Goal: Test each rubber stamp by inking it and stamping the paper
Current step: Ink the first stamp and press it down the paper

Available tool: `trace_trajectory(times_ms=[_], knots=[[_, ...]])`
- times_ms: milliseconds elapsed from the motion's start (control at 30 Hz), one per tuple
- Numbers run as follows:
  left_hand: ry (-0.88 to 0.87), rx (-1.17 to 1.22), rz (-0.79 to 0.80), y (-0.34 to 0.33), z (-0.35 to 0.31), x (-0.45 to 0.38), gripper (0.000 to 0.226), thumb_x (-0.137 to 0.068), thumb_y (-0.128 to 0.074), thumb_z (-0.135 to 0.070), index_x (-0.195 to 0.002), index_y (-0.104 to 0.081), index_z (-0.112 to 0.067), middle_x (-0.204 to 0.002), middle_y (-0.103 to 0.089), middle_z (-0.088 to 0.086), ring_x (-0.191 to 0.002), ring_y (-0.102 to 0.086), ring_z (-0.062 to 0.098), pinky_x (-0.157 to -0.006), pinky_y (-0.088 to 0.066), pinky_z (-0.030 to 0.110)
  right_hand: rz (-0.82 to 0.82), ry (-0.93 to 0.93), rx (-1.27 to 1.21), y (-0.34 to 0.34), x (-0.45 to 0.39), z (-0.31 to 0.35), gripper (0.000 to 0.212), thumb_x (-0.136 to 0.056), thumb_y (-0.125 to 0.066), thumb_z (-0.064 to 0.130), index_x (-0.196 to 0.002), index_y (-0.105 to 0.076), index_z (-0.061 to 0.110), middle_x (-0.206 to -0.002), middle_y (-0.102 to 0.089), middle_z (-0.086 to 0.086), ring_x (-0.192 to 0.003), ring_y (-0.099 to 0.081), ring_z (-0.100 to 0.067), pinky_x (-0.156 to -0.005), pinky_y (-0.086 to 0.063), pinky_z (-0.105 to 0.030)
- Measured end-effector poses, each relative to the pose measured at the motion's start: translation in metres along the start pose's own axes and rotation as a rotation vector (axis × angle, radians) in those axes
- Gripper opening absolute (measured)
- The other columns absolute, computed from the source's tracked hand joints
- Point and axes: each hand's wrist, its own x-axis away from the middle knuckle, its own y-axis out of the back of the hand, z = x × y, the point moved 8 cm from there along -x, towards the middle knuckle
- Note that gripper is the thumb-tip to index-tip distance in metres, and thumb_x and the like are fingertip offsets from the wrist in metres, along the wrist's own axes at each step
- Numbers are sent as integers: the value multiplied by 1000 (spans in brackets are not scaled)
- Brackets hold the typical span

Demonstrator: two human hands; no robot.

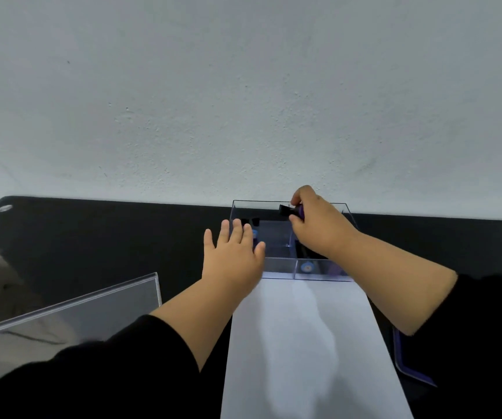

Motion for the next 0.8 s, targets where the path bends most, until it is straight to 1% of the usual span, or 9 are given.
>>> trace_trajectory(times_ms=[100,267,333,400,433,500,633,733,800], knots=[[-50,7,-28,-2,-12,25,57,-103,-10,-40,-152,5,-17,-160,11,2,-146,15,20,-115,11,45,12,-97,-120,17,29,-8,21,-94,-53,18,-113,-44,19,-99,-44,2,-86,-48,-16,-72,-40,-26],[-188,-53,-62,-7,-39,70,56,-103,-12,-37,-151,12,-19,-157,20,0,-143,22,17,-112,18,42,-18,-189,-178,47,74,-26,31,-89,-61,19,-119,-55,23,-106,-49,5,-90,-48,-12,-68,-38,-16],[-253,-81,-43,-13,-50,86,56,-103,-13,-37,-151,11,-19,-158,19,-1,-144,21,17,-112,18,43,-12,-229,-166,56,94,-36,39,-89,-61,20,-127,-52,25,-117,-53,1,-93,-51,-13,-73,-38,-17],[-300,-86,0,-23,-59,97,55,-103,-13,-36,-152,8,-20,-159,16,-1,-145,19,17,-112,17,43,24,-265,-120,63,115,-46,46,-91,-58,20,-135,-47,27,-129,-53,0,-106,-53,-16,-82,-37,-19],[-308,-78,28,-29,-62,99,55,-103,-13,-36,-152,7,-20,-159,15,-1,-145,17,17,-113,16,42,48,-282,-100,65,124,-51,47,-91,-57,20,-136,-44,27,-132,-52,0,-113,-52,-16,-85,-36,-19],[-303,-52,85,-39,-64,102,55,-103,-13,-36,-152,5,-20,-159,13,0,-146,15,17,-115,12,42,71,-327,-98,69,145,-63,47,-91,-58,19,-135,-43,28,-131,-53,0,-117,-51,-16,-87,-37,-21],[-228,2,154,-59,-59,104,56,-103,-16,-37,-153,3,-20,-160,12,1,-146,12,19,-117,7,43,15,-465,-99,77,181,-91,36,-88,-63,23,-118,-43,25,-110,-52,3,-95,-57,-16,-77,-46,-28],[-192,55,152,-67,-57,105,55,-102,-17,-38,-153,0,-24,-160,12,-2,-147,10,16,-118,5,42,-52,-532,-33,78,199,-103,30,-89,-61,23,-112,-43,24,-104,-53,2,-87,-56,-17,-71,-44,-29],[-185,77,123,-66,-57,104,55,-102,-19,-38,-153,-2,-25,-160,10,-2,-147,8,15,-118,5,41,-89,-535,30,74,208,-103,24,-91,-58,22,-108,-41,23,-102,-55,0,-82,-54,-17,-66,-41,-27]])
